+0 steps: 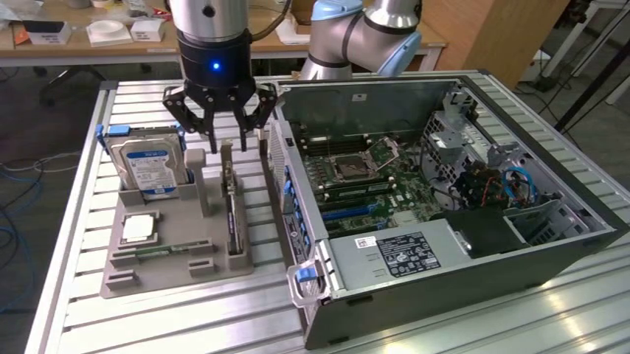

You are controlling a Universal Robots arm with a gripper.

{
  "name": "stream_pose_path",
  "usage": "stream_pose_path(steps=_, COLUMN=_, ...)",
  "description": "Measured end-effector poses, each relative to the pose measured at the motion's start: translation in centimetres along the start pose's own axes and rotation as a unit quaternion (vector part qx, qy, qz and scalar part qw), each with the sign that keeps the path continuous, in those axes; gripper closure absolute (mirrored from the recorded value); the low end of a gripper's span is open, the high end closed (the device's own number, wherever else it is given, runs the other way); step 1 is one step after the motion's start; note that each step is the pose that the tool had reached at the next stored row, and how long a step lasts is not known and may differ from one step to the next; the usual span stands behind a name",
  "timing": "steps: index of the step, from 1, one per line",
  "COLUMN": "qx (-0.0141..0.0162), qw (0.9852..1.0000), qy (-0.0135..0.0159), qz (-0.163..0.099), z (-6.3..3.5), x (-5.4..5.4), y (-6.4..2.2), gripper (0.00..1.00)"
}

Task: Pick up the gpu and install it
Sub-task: 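Pick up the gpu and move the gpu toward the slot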

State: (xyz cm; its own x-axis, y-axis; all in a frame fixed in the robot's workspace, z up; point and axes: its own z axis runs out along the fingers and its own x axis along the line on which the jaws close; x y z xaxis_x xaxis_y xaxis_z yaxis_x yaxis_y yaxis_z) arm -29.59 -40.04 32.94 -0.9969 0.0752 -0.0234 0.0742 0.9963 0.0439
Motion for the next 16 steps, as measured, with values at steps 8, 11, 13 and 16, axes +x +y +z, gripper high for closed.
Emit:
stream_pose_path(steps=8, qx=0.0003, qw=1.0, qy=-0.0001, qz=0.0, z=0.88, x=0.0, y=-0.04, gripper=0.53)
stream_pose_path(steps=11, qx=0.0004, qw=1.0, qy=-0.0001, qz=0.0, z=1.21, x=0.0, y=-0.05, gripper=0.53)
stream_pose_path(steps=13, qx=0.0005, qw=1.0, qy=-0.0001, qz=0.0, z=1.43, x=0.0, y=-0.06, gripper=0.53)
stream_pose_path(steps=16, qx=0.0006, qw=1.0, qy=-0.0001, qz=0.0, z=1.77, x=0.0, y=-0.08, gripper=0.53)
